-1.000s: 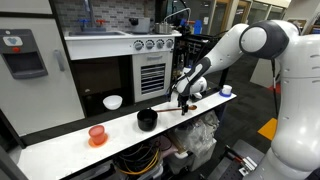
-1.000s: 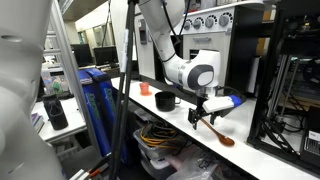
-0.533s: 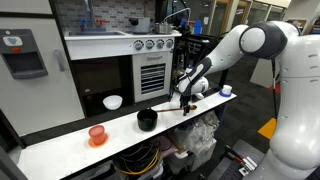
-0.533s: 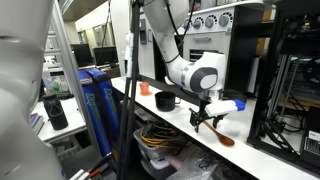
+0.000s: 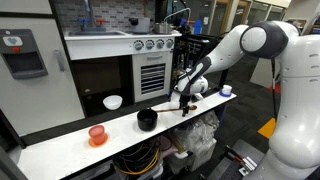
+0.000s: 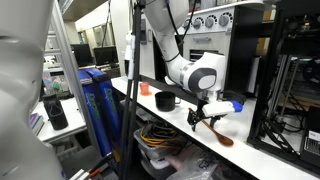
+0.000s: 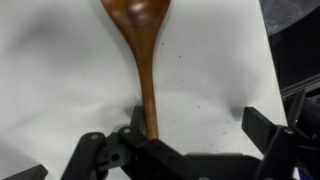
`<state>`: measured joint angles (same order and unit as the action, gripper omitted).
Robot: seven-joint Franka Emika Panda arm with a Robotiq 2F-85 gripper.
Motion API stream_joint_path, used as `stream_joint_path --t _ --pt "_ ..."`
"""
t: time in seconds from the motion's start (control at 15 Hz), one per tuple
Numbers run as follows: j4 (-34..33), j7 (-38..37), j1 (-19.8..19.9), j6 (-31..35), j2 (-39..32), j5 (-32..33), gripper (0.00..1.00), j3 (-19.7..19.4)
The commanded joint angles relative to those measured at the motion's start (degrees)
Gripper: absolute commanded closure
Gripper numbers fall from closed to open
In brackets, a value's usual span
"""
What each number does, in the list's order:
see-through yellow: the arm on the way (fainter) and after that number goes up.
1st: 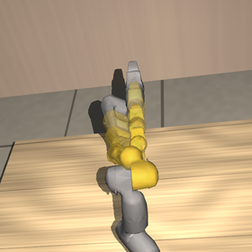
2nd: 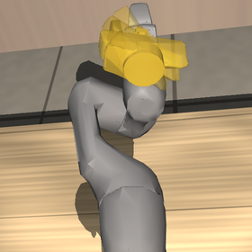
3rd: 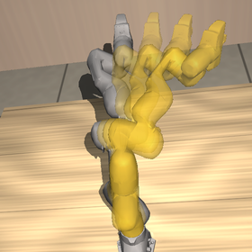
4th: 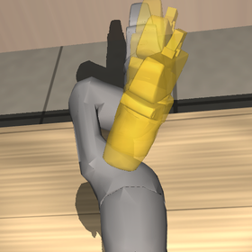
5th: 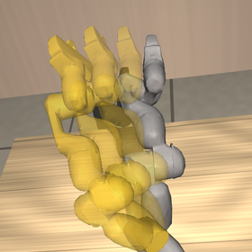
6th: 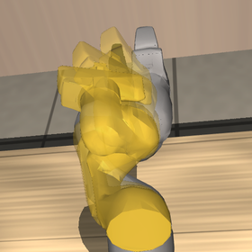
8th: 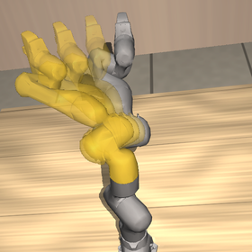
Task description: Use the wooden spoon to mix the contents of the black cup then place the spoon on the counter
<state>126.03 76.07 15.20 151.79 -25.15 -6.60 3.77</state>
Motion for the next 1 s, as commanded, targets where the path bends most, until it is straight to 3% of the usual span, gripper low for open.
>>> stream_joint_path --t 0.0,0.93 --pt "0.41 2.58 1.95 -2.44 0.44 -2.55 0.0 2.39" --pt "3.93 4.38 0.97 -2.75 3.6 -4.59 0.0 4.39"
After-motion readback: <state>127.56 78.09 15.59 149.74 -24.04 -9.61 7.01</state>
